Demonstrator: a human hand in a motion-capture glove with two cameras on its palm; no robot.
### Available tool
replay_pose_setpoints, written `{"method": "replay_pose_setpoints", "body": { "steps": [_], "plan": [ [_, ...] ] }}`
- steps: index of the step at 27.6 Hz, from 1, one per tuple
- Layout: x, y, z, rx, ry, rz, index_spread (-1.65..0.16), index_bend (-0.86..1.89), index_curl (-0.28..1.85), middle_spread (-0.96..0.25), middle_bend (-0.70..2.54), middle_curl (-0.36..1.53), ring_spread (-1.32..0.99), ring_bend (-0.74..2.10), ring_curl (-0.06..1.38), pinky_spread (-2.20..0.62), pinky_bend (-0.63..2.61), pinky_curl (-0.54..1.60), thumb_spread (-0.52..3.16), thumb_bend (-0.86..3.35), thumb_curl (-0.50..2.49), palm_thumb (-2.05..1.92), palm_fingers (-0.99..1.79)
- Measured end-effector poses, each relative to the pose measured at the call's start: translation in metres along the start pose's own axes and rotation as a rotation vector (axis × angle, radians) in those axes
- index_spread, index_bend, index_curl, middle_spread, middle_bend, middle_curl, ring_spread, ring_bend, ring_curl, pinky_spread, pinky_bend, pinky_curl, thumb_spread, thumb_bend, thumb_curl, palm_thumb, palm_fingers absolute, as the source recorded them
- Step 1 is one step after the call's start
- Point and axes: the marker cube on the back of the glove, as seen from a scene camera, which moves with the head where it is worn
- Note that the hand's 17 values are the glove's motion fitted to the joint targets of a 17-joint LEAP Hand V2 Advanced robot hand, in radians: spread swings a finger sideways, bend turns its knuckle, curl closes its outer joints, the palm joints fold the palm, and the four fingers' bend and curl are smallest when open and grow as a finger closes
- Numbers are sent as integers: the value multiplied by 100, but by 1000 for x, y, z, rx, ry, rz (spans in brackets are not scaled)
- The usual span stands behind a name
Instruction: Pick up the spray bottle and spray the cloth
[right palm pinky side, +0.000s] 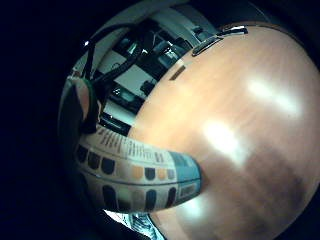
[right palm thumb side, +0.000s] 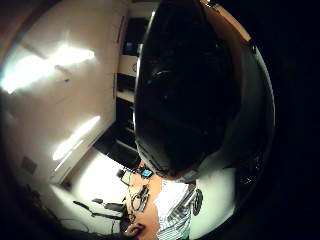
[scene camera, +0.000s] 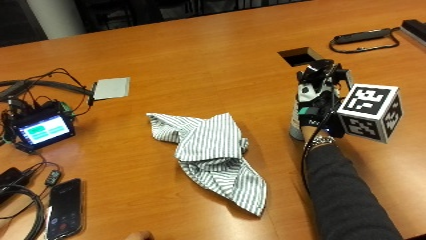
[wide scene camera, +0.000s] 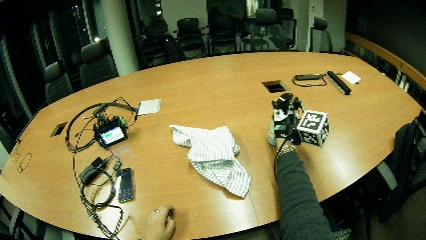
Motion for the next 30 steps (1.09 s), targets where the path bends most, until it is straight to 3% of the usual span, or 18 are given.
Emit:
{"method": "replay_pose_setpoints", "body": {
  "steps": [3,12,22,30],
  "plan": [
    [-12,-4,4,25,7,-51,-31,26,38,-20,37,45,-15,45,41,-19,33,39,114,0,35,79,130],
    [-33,1,8,36,162,-259,-30,26,43,-21,39,46,-20,49,42,-24,39,39,114,-1,38,81,135],
    [-81,-5,10,-65,574,-762,-29,26,46,-22,41,48,-21,52,44,-26,41,39,112,-2,41,81,134],
    [-111,2,20,-150,849,-1082,-29,26,48,-22,42,48,-21,53,44,-27,42,39,111,-2,43,80,134]
  ]
}}
